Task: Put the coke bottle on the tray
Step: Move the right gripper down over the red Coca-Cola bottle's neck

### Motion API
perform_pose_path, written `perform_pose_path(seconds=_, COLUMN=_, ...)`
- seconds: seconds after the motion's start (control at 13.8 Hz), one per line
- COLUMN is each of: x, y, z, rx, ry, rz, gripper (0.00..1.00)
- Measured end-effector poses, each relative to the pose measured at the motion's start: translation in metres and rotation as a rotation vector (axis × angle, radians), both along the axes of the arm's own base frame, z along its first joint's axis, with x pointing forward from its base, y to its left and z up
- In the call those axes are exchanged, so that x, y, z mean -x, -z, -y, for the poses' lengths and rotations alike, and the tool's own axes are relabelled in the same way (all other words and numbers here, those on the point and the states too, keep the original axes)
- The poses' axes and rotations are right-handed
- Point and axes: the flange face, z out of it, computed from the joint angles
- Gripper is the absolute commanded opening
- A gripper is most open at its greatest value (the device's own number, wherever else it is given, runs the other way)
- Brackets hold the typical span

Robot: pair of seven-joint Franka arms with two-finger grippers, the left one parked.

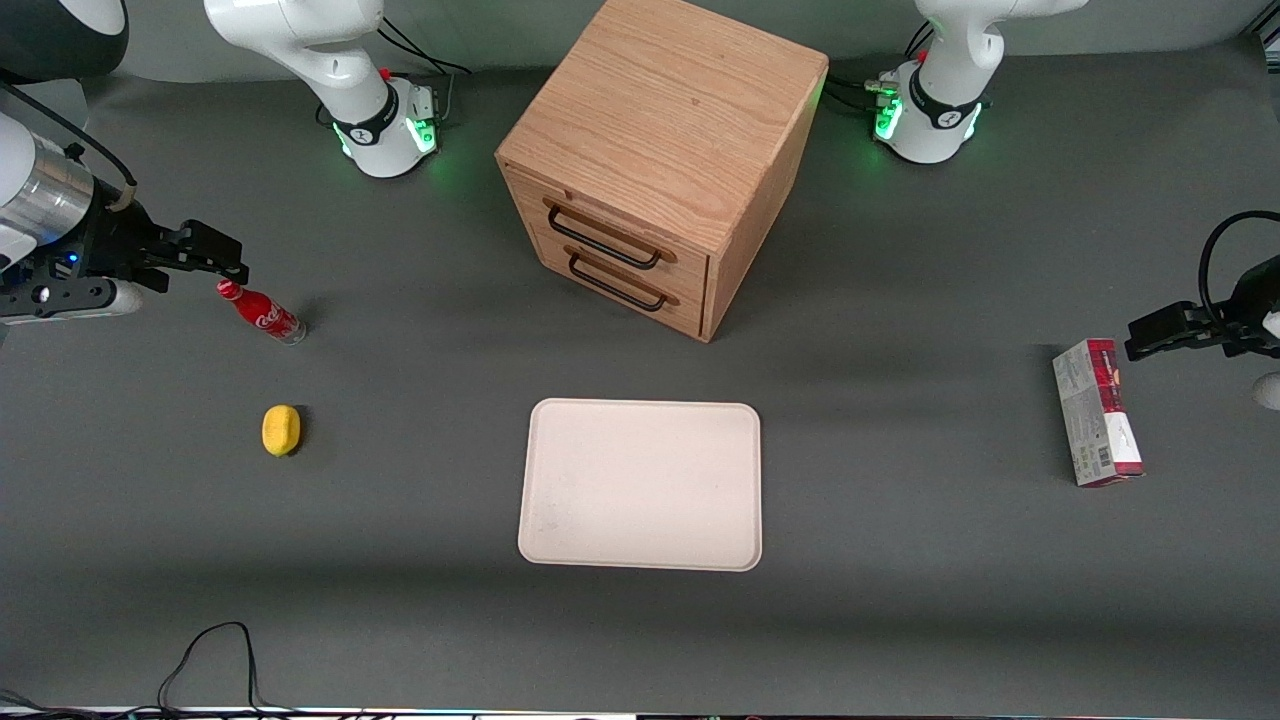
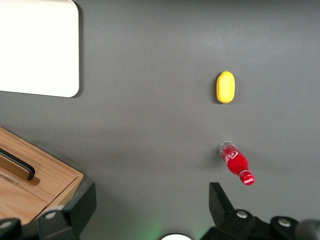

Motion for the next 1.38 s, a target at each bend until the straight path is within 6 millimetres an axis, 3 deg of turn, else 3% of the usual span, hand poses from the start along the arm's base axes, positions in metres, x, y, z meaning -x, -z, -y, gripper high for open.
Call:
perform_pose_path(seconds=0.22, x=0.002, y=-0.002, z=0.014, rx=0.017, ry=0.011, rz=0.004, gripper=1.00)
perform_pose_path(seconds=0.36, x=0.012, y=-0.002, z=0.043, rx=0.059, ry=-0.011, rz=-0.003, gripper=1.00)
perform_pose_path(seconds=0.72, x=0.083, y=0.006, z=0.145, rx=0.071, ry=-0.039, rz=-0.010, gripper=1.00)
perform_pose_path(seconds=0.94, x=0.114, y=0.015, z=0.156, rx=0.048, ry=-0.038, rz=0.010, gripper=1.00)
perform_pose_path(seconds=1.09, x=0.116, y=0.033, z=0.155, rx=0.044, ry=-0.042, rz=0.026, gripper=1.00)
perform_pose_path(seconds=1.38, x=0.119, y=0.114, z=0.161, rx=0.026, ry=-0.046, rz=0.039, gripper=1.00)
